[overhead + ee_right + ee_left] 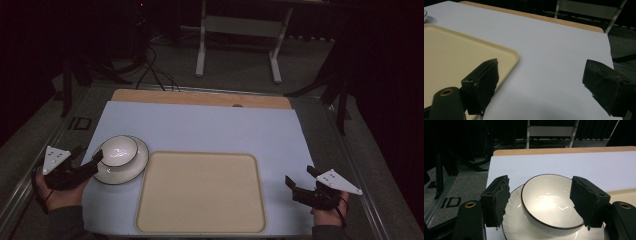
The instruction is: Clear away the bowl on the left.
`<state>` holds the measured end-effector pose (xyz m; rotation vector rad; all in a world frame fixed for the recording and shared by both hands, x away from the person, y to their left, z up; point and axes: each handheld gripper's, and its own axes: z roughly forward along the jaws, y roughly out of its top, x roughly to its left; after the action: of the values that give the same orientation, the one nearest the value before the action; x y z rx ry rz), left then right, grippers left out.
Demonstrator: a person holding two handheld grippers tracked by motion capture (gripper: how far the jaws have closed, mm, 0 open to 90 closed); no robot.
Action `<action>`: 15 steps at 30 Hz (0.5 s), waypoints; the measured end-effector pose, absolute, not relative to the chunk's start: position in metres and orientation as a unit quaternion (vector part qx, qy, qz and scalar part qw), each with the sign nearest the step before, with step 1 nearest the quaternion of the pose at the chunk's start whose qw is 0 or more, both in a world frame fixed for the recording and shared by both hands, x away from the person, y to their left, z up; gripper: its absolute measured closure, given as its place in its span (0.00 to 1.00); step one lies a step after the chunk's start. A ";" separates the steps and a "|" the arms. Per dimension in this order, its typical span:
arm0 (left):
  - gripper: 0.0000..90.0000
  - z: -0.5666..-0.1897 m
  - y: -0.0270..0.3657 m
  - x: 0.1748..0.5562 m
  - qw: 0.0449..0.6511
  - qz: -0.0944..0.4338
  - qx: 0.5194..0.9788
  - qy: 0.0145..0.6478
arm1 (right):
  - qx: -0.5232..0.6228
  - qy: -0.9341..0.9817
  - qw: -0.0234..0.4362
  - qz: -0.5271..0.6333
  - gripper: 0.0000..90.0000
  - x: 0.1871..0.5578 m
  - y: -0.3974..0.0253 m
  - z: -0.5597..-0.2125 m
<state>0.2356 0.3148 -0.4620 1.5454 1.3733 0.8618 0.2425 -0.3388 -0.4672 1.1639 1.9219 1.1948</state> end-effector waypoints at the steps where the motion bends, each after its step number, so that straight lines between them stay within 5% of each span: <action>1: 0.36 -0.462 0.315 0.236 0.436 0.346 0.621 0.552 | 0.437 0.722 0.294 0.449 0.15 0.242 -0.339 -0.467; 15: 0.36 -0.461 0.311 0.237 0.441 0.345 0.621 0.548 | 0.414 0.729 0.320 0.441 0.15 0.240 -0.333 -0.464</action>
<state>0.2369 0.3112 -0.4605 1.5430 1.3609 0.8576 0.2401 -0.3330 -0.4644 1.0879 1.9166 1.1593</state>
